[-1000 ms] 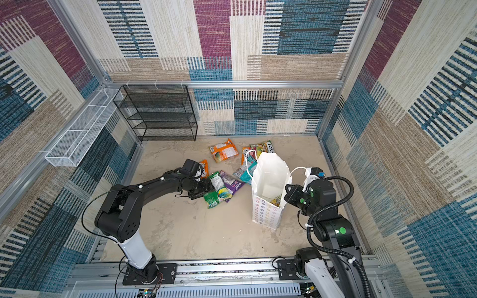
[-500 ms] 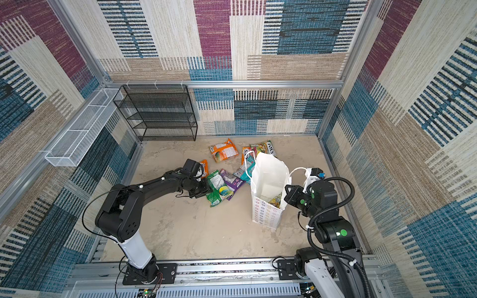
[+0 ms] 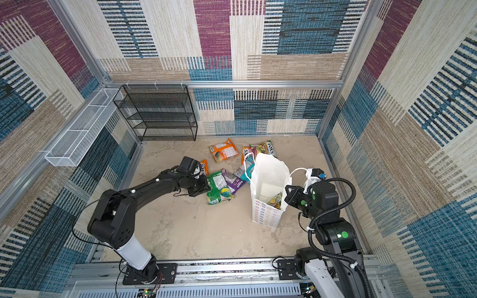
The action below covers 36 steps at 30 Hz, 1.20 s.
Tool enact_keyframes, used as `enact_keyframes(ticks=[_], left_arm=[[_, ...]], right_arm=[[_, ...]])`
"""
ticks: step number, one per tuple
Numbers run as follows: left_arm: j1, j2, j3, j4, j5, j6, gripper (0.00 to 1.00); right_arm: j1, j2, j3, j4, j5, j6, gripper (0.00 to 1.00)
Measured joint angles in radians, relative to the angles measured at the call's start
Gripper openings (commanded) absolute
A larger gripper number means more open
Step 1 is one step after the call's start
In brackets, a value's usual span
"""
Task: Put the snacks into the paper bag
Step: 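Lift the green tea packet and carry it over the bag opening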
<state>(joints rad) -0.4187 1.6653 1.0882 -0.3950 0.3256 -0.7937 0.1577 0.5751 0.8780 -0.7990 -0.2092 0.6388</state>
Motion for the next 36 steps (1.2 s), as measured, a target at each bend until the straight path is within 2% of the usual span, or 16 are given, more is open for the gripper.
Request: enact_keyframes(ticks=[12,20,28,31,36], left_arm=[[-0.010,-0.303,-0.058,-0.063,-0.008,-0.051,0.00],[-0.026,-0.507,-0.047,-0.181,-0.037,-0.051,0.00],[-0.056,-0.625,0.170,-0.340,-0.063,-0.033,0.00],[-0.098,-0.617,0.311,-0.380,-0.062,-0.010,0.00],[-0.217,-0.546,0.543,-0.425,-0.060,0.039,0.00]], right_arm=[[0.000,0.010,0.035,-0.031,0.000,-0.015,0.00],[0.000,0.022,0.051,-0.034,0.000,-0.027,0.00],[0.000,0.028,0.035,-0.020,-0.008,-0.026,0.00],[0.000,0.028,0.035,-0.015,-0.018,-0.026,0.00],[0.000,0.026,0.051,-0.018,-0.018,-0.026,0.00]])
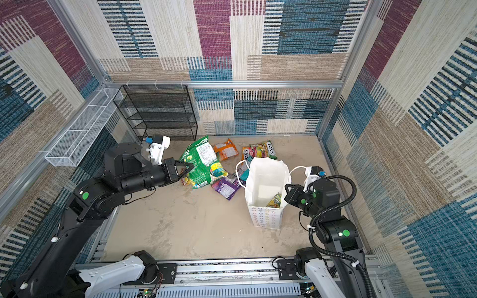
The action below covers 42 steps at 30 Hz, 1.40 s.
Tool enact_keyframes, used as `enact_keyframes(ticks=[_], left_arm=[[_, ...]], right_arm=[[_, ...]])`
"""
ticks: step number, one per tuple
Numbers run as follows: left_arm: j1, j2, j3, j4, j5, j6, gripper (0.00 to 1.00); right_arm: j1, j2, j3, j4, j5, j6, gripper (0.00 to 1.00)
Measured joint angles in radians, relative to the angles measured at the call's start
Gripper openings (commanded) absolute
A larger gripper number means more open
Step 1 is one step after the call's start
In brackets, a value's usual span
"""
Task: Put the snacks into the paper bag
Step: 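Lift the green tea packet and carry it over the bag opening, then open the left gripper to drop the green tea packet into the bag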
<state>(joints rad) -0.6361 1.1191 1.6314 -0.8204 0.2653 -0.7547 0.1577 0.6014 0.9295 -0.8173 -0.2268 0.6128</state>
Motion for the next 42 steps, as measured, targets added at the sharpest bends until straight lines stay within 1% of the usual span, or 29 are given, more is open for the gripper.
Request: enact_keyframes(ticks=[4,9,12,14,17,22,25,32,42], left_arm=[[-0.108,0.081,0.167,-0.028,-0.040,0.038,0.00],[-0.280,0.219,0.361,-0.056,-0.085,0.097,0.00],[-0.390,0.304,0.460,-0.082,-0.154,0.140,0.00],[-0.460,0.390,0.552,-0.116,-0.205,0.172,0.00],[-0.520,0.497,0.656,-0.168,-0.280,0.209,0.00],[-0.549,0.608,0.718,-0.243,-0.390,0.237,0.00],[-0.553,0.662,0.748,-0.274,-0.420,0.243,0.00],[-0.558,0.789,0.825,-0.319,-0.416,0.239,0.00],[-0.568,0.905,0.828,-0.351,-0.390,0.174,0.00]], right_arm=[[0.000,-0.002,0.002,0.000,-0.001,-0.001,0.00],[0.000,-0.018,0.001,-0.013,-0.001,0.000,0.00],[0.000,-0.019,-0.003,-0.014,-0.001,0.000,0.00],[0.000,-0.024,-0.007,-0.016,-0.002,0.000,0.00],[0.000,-0.025,-0.005,-0.018,-0.005,0.000,0.00],[0.000,-0.025,0.004,-0.018,-0.008,-0.001,0.00],[0.000,-0.027,0.004,-0.018,-0.008,-0.004,0.00],[0.000,-0.030,0.004,-0.019,-0.008,-0.005,0.00],[0.000,-0.040,0.004,-0.020,-0.008,-0.004,0.00]])
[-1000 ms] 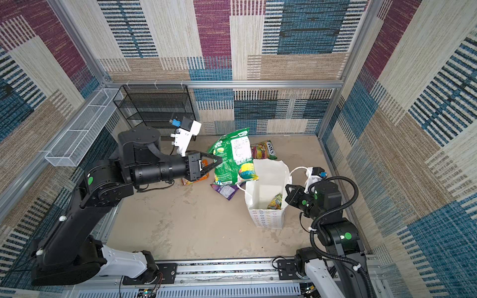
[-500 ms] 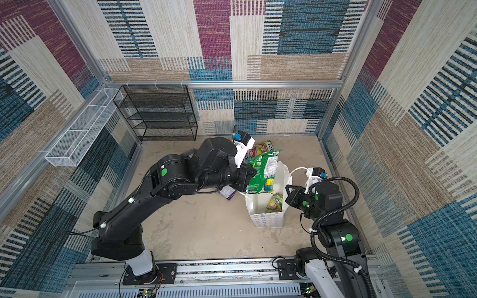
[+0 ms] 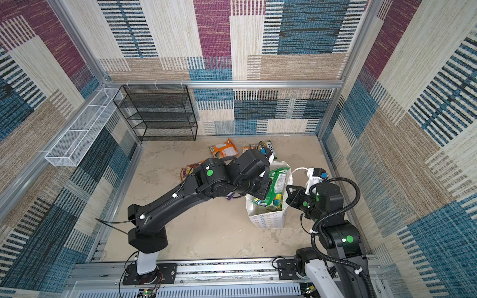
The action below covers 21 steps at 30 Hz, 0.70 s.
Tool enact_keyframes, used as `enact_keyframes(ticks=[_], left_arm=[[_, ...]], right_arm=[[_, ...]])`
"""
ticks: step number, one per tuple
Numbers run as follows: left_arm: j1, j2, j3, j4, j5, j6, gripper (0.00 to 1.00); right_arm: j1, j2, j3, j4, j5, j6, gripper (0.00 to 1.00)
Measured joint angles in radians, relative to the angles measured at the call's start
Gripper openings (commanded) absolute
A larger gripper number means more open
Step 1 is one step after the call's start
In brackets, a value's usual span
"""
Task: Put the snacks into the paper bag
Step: 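Open the left gripper to drop the green tea packet into the bag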
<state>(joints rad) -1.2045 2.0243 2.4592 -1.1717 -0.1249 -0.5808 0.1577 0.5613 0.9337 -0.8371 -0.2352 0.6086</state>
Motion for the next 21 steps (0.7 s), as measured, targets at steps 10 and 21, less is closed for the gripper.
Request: enact_keyframes(ticks=[10,21], left_arm=[[0.005,0.104,0.027,-0.010,0.005,-0.049,0.00],[0.020,0.147,0.071,-0.006,0.080,-0.066,0.64]], right_arm=[[0.000,-0.007,0.000,-0.022,0.000,0.000,0.00],[0.000,-0.014,-0.010,-0.027,0.003,0.000,0.00]])
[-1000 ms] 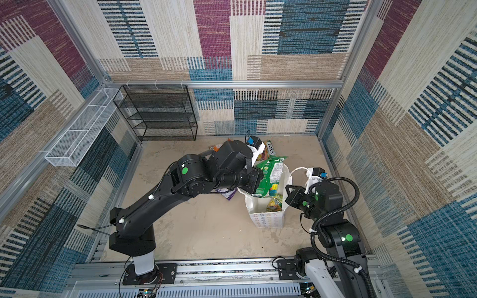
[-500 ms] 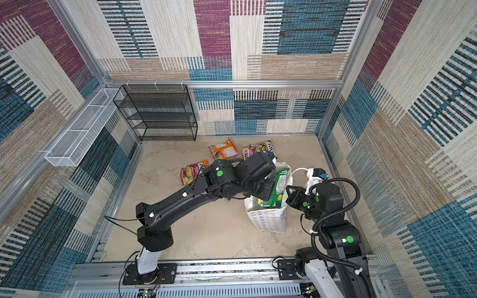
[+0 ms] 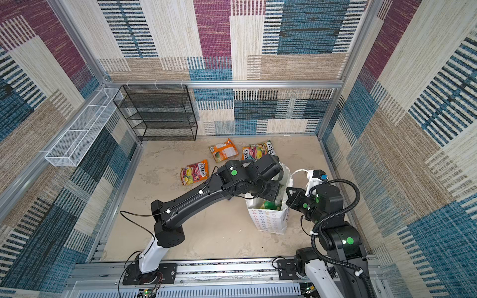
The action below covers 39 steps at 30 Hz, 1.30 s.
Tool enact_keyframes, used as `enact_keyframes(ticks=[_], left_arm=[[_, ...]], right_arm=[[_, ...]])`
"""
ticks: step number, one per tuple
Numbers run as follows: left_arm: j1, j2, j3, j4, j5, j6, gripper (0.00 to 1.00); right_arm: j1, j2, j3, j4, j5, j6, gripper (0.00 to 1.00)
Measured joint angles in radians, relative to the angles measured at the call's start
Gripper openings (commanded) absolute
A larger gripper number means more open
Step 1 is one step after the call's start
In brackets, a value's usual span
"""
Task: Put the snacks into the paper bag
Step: 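Open the left gripper to drop the green tea packet into the bag, then withdraw the left gripper from the bag back toward the snack pile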
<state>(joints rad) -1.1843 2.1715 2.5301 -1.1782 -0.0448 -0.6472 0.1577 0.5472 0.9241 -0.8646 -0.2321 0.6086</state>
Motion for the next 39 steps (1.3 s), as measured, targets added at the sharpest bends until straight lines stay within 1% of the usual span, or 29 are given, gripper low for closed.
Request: enact_keyframes(ticks=[3,4,10,12,15,17,20,25,28,30,33,37,39], left_arm=[[0.000,-0.032,0.000,0.000,0.002,0.011,0.73],[0.000,-0.043,0.000,-0.001,0.001,0.019,0.74],[-0.001,-0.136,0.000,-0.001,0.032,0.048,0.76],[-0.001,-0.183,-0.003,-0.001,0.059,0.058,0.76],[-0.001,-0.275,-0.048,0.009,0.063,0.074,0.77],[-0.003,-0.358,-0.123,0.024,0.049,0.079,0.79],[0.000,-0.520,-0.307,0.047,-0.010,0.086,0.83],[0.026,-0.819,-0.647,0.173,-0.063,0.093,0.96],[0.060,-0.975,-0.803,0.237,-0.097,0.090,0.99],[0.092,-1.017,-0.845,0.257,-0.114,0.081,1.00],[0.143,-1.039,-0.875,0.264,-0.139,0.069,0.99],[0.190,-1.043,-0.901,0.266,-0.134,0.055,0.99],[0.234,-1.061,-0.914,0.268,-0.134,0.044,0.99]], right_arm=[[0.000,0.000,0.000,-0.009,0.002,0.000,0.00],[0.000,-0.003,0.002,-0.009,0.009,-0.001,0.00],[0.000,-0.003,0.008,-0.018,0.026,-0.008,0.00],[0.000,0.003,0.008,-0.015,0.015,-0.008,0.00],[0.000,0.019,0.010,-0.004,-0.019,-0.007,0.00],[0.000,0.038,0.021,0.001,-0.048,0.000,0.00],[0.000,0.058,0.030,0.023,-0.100,0.021,0.00],[0.002,0.108,0.028,0.097,-0.187,0.071,0.00],[0.010,0.128,0.032,0.132,-0.221,0.106,0.00],[0.034,0.142,0.043,0.158,-0.232,0.130,0.00],[0.109,0.151,0.051,0.206,-0.220,0.171,0.00],[0.264,0.168,0.042,0.270,-0.164,0.230,0.00],[0.330,0.185,0.036,0.294,-0.132,0.256,0.00]])
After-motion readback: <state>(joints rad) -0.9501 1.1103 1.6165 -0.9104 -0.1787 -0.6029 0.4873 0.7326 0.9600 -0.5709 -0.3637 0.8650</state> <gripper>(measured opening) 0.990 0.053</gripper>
